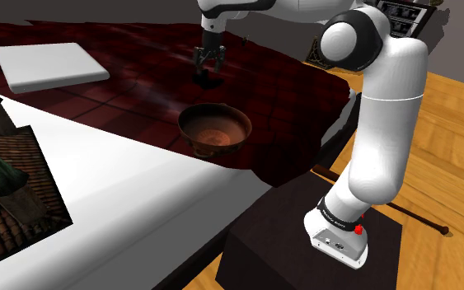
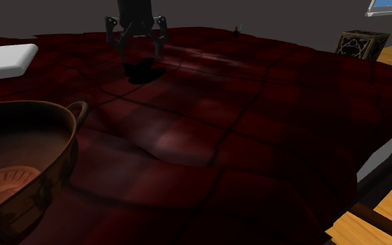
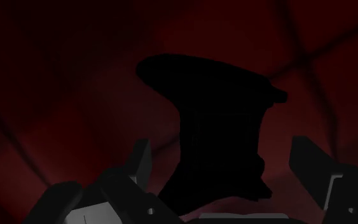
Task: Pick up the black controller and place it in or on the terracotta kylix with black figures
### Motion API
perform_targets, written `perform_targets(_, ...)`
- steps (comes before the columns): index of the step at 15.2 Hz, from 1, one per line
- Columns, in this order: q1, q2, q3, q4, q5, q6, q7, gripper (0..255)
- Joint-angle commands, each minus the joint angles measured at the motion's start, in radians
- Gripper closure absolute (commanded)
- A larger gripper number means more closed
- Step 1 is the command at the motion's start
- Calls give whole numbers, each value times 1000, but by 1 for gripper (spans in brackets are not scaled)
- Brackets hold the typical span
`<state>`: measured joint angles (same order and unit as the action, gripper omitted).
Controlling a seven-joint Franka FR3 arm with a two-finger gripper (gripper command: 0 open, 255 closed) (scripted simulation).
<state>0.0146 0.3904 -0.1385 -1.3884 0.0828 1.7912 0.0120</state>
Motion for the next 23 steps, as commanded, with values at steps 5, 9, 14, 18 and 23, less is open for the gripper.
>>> perform_targets(5, 10, 35, 0, -8, 8, 20, 53, 0)
perform_targets(9, 12, 38, 1, -39, 9, 54, 52, 0)
perform_targets(14, 12, 38, 1, -39, 9, 54, 52, 0)
perform_targets(18, 12, 38, 1, -39, 9, 53, 52, 255)
perform_targets(23, 12, 38, 1, -39, 9, 53, 52, 255)
